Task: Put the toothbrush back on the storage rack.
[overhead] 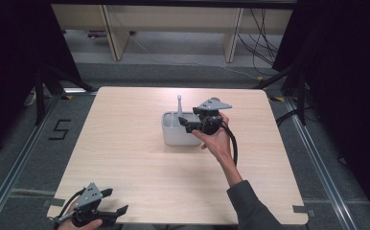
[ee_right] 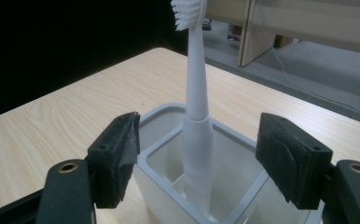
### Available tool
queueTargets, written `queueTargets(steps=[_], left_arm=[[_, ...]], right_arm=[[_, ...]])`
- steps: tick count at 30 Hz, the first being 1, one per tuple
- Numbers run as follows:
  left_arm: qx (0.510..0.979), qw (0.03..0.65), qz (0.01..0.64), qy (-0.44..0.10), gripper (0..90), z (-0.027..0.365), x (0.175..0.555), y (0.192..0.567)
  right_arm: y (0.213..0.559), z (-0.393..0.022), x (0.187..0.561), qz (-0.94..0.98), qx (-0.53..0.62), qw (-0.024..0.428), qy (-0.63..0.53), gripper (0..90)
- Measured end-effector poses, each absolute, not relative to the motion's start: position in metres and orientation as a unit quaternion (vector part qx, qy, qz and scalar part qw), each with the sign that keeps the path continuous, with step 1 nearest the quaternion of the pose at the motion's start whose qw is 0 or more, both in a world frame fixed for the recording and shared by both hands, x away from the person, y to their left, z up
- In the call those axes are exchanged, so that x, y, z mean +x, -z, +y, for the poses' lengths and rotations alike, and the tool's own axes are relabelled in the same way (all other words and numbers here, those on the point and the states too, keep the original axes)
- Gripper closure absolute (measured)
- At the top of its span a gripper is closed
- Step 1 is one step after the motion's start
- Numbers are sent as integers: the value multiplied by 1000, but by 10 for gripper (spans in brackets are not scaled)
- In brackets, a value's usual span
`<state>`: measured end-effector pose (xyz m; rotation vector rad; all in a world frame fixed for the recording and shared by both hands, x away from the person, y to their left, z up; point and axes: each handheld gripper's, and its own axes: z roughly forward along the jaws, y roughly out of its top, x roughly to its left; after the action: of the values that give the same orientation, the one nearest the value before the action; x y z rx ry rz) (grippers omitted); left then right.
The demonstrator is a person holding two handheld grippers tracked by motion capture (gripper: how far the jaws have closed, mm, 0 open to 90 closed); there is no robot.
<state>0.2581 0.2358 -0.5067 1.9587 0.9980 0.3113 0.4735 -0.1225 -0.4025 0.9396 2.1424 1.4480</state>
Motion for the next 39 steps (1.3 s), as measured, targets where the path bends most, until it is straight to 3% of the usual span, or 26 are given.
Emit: queueTargets(steps=[39], left_arm=[[793, 442, 400, -128, 149, 236, 258, 506]], right_arm=[[403, -135, 440, 773, 325, 176, -516, 264]])
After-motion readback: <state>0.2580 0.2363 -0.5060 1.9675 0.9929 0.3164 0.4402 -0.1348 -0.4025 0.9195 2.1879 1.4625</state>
